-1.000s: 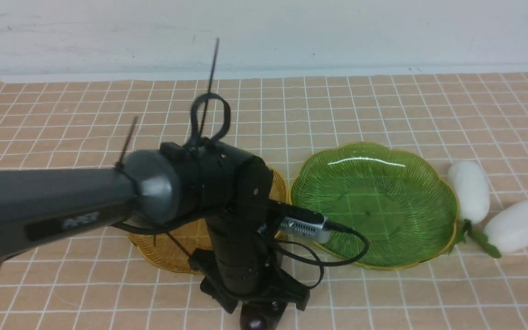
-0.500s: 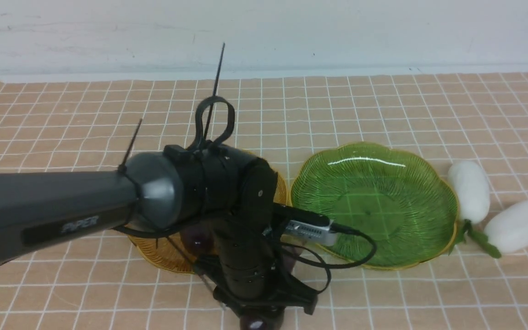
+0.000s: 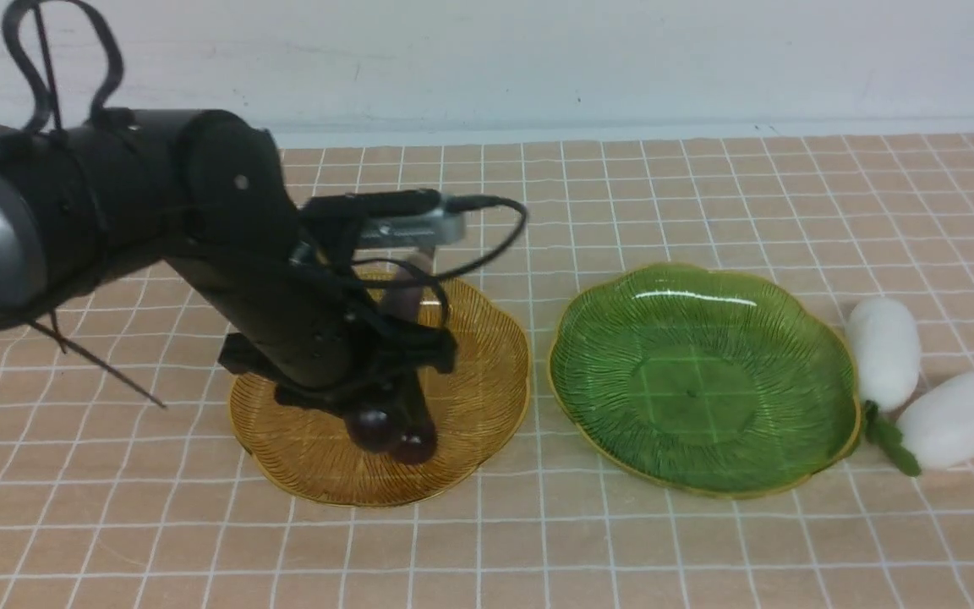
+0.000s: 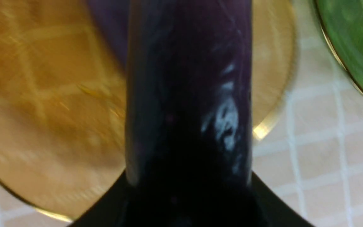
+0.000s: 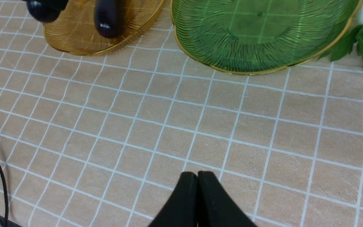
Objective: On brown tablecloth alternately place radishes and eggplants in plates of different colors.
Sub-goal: 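Pick up the eggplant and place it in the yellow plate, then place the white radish on the plate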
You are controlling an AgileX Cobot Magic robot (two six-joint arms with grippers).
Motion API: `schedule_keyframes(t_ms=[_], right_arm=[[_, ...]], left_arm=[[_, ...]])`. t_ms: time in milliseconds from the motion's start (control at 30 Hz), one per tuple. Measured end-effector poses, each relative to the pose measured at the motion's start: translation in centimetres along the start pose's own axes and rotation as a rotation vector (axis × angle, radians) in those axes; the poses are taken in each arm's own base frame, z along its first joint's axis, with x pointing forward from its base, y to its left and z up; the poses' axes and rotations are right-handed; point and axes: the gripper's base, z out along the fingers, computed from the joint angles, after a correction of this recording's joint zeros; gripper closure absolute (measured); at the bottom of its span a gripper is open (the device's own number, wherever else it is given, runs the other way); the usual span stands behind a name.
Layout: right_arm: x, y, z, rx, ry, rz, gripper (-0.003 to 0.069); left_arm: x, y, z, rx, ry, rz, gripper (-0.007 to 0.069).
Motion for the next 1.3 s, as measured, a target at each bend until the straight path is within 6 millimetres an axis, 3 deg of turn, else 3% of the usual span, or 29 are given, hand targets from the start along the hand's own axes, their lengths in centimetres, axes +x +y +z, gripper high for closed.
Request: schedule_keyframes(t_ms=[200,400,500,633,767,833,933,967,1067,1200,1300], right_arm=[[-0.1,0.1,-0.1,-0.005,-0.001,0.012,0.0674],[-1.7,-0.1,-0.6,0.040,-0.002,0.089,0.0674],[-3.2,-0.9,-0.7,0.127,0.014,0.113,0.0674],[-5.3,-2.3,-0.5,0.254,0.048,0.133,0.0674],[-8.6,-4.8,1.1,0.428,0.119,0.198,0.0674],[-9.8,-5.7,2.0,0.479,0.145,0.235,0.0674],[-12.1,-8.6,4.8,0.556,0.225,0.303,0.0669],[-12.7,-10.0,5.7,0.570,0.246,0.348,0.0662],[-13.5,-13.3,8.0,0.523,0.299,0.479,0.0626],[-13.6,-18.1,11.4,0.400,0.344,0.662,0.0492],[-13.4,-19.9,13.8,0.381,0.334,0.701,0.0332]], left_arm=[[-2.3,5.3,1.3,-0.055,-0.058,-0.109,0.0325],[-2.3,6.3,3.2,-0.074,-0.008,-0.086,0.0286],[-2.3,6.6,4.1,-0.078,0.018,-0.075,0.0230],[-2.2,6.6,4.1,-0.079,0.023,-0.075,0.0144],[-2.1,6.6,4.1,-0.079,0.041,-0.040,0.0083],[-1.6,6.5,4.0,-0.077,0.089,-0.010,0.0118],[-0.7,6.2,2.5,-0.066,0.161,0.050,0.0308],[-0.5,5.9,1.6,-0.060,0.164,0.082,0.0424],[0.3,5.3,-1.2,-0.047,0.130,0.146,0.0574],[2.3,4.2,-6.7,-0.034,-0.009,0.207,0.0625],[3.8,3.6,-9.9,-0.027,-0.091,0.239,0.0628]])
